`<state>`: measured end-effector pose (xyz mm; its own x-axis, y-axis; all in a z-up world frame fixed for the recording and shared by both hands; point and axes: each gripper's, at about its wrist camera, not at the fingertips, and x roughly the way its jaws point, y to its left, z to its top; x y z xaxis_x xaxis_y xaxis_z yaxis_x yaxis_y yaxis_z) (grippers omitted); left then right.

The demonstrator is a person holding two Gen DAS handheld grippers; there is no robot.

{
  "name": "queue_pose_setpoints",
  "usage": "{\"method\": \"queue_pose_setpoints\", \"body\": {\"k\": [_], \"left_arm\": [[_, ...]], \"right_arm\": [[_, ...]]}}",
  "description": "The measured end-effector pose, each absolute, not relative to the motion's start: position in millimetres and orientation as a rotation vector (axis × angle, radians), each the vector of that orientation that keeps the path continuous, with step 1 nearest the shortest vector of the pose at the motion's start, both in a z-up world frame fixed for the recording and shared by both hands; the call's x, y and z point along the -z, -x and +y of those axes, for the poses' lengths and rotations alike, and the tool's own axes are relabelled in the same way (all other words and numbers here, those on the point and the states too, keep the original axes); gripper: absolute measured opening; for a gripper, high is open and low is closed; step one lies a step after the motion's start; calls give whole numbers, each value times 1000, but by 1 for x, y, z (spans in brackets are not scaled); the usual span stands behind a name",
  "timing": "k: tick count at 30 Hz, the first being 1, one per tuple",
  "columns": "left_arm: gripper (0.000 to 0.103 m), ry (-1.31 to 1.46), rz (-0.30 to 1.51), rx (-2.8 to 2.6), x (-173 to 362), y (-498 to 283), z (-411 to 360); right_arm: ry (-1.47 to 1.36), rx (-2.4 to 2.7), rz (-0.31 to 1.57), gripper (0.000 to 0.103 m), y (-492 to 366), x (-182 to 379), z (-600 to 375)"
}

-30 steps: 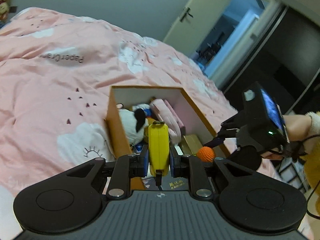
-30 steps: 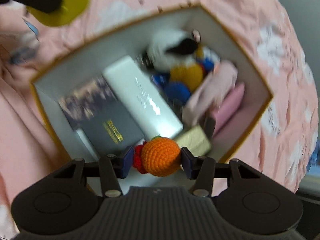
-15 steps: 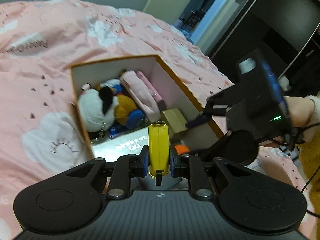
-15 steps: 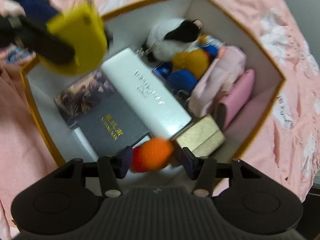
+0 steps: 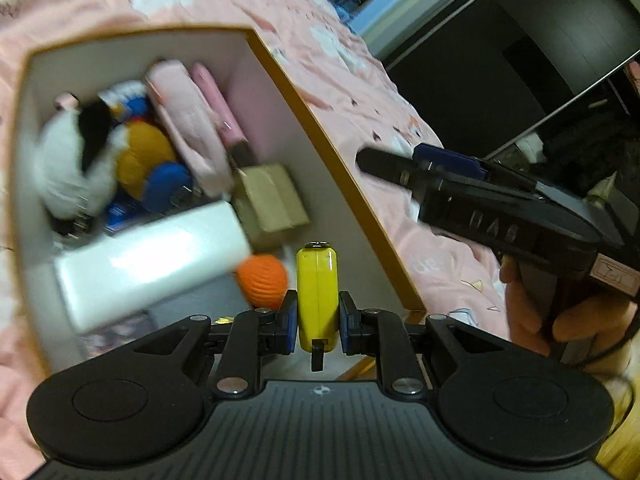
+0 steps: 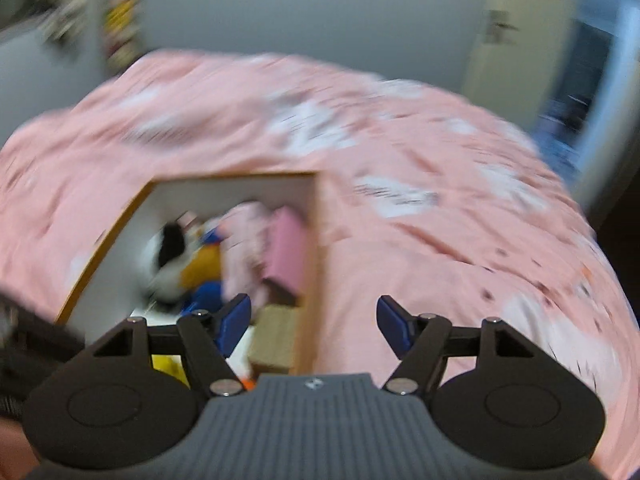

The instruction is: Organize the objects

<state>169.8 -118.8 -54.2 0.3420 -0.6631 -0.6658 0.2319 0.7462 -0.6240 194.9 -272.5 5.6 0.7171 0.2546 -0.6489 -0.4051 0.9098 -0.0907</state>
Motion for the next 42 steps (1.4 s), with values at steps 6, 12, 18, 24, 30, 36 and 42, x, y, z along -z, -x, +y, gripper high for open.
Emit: {"method": "queue_pose_setpoints", "body": {"k": [6, 12, 18, 24, 30, 36, 42], "left_arm": [[22, 569, 1180, 620, 88, -189, -139], [24, 608, 1272, 583, 111, -197, -150], [41, 617, 1293, 520, 116, -194, -148], [45, 597, 1194, 471, 92, -177, -129], [45, 500, 1037, 384, 55, -151, -106], [53, 281, 809, 281, -4, -127, -100], [84, 101, 614, 159, -46, -81, -80]], "right_arm": [[102, -293, 654, 79, -194, 11, -281], [131, -303, 660, 83, -192, 23, -277], [91, -302, 669, 83, -186, 21, -286], [100, -294, 632, 89, -172, 12, -288], [73, -281, 605, 94, -153, -1, -294], [49, -314, 588, 97, -130, -15, -290], [53, -384, 522, 101, -97, -33, -272]]}}
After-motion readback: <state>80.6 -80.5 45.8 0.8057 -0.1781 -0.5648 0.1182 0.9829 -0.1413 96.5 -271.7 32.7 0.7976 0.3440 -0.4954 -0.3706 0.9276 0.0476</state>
